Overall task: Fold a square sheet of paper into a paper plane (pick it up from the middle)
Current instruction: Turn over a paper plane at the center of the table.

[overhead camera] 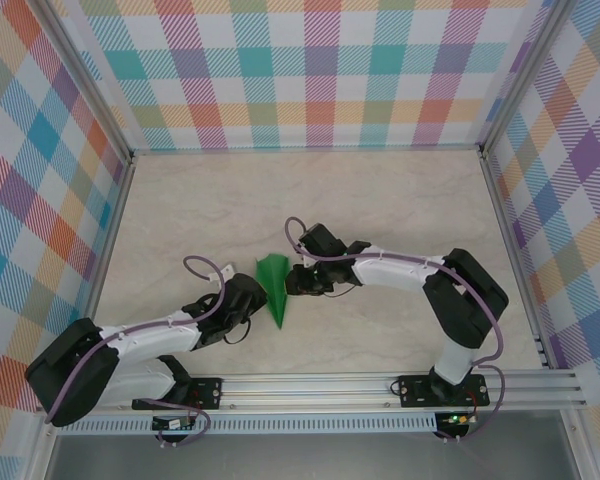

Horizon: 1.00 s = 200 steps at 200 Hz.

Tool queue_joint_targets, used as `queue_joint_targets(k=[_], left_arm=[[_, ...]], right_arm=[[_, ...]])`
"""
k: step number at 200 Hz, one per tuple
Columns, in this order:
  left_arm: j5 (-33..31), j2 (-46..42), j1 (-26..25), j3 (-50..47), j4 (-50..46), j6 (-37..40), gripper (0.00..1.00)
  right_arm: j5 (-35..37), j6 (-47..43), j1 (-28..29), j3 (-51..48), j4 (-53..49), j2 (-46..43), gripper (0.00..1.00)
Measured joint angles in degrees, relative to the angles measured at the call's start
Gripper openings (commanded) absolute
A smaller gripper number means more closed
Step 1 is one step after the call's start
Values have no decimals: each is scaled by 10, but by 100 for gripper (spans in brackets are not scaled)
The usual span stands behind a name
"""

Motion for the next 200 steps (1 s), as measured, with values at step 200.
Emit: queue_joint_targets(k=[200], left_arm=[[9,17,0,0,4,5,1]], right_arm=[[20,25,26,43,-27,45,24]])
